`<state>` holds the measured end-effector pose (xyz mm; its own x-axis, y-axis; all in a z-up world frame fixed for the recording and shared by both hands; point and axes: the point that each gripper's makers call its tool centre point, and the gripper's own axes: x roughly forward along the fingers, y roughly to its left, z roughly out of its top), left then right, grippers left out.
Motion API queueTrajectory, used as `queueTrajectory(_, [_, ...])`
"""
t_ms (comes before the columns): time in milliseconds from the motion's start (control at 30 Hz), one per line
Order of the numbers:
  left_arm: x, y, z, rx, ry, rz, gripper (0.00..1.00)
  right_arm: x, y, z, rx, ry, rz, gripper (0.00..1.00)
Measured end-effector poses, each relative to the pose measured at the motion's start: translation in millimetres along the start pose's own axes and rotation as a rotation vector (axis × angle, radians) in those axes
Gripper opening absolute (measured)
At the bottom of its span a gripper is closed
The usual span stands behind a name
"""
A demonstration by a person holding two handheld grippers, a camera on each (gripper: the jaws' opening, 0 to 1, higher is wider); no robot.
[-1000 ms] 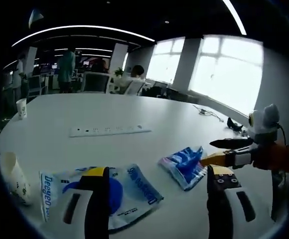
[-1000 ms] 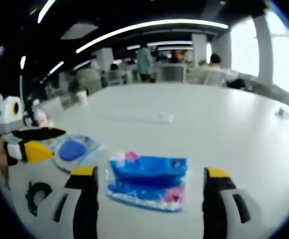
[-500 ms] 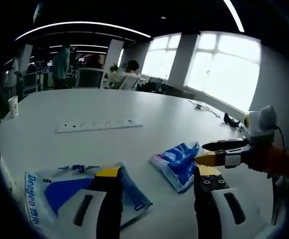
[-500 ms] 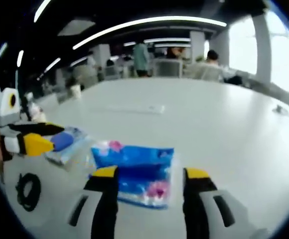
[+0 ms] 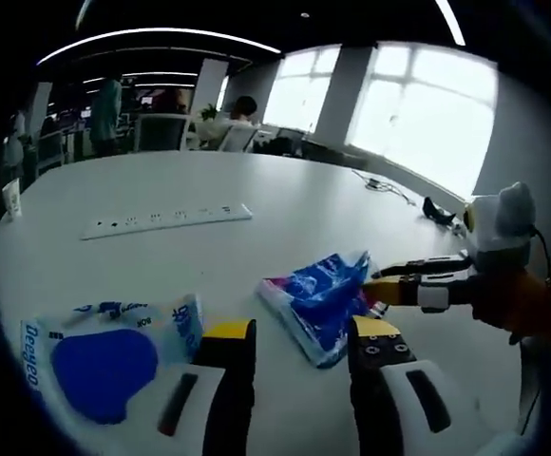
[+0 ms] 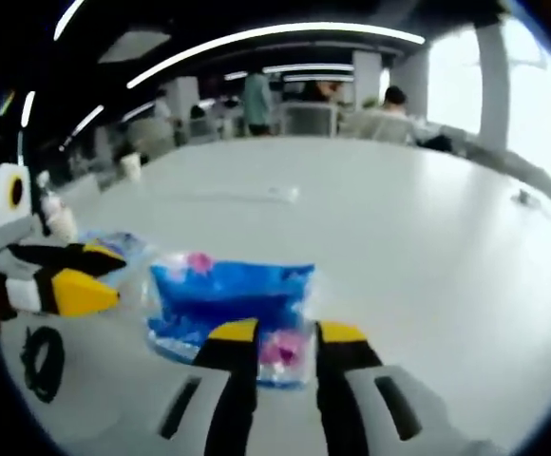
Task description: Arrange the tabletop items into an orderly group along one side of the table until the central work area is clear of visible clutter.
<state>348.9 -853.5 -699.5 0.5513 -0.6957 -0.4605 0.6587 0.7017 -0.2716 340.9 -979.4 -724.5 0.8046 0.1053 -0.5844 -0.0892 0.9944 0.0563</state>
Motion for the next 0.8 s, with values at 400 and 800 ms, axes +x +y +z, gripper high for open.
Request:
queueTrajectory(400, [11.3,7.7,-17.4,-0.065,0.094,0.039,0.12,2.1,-0.1,-2.5,-0.004,0.008,-0.014,0.05])
queueTrajectory(800, [8.0,6.8,-12.6,-0.107,0.102,0.036,0.02,1.4,5.4,3.1,0.007,-0.009,-0.008,0.01])
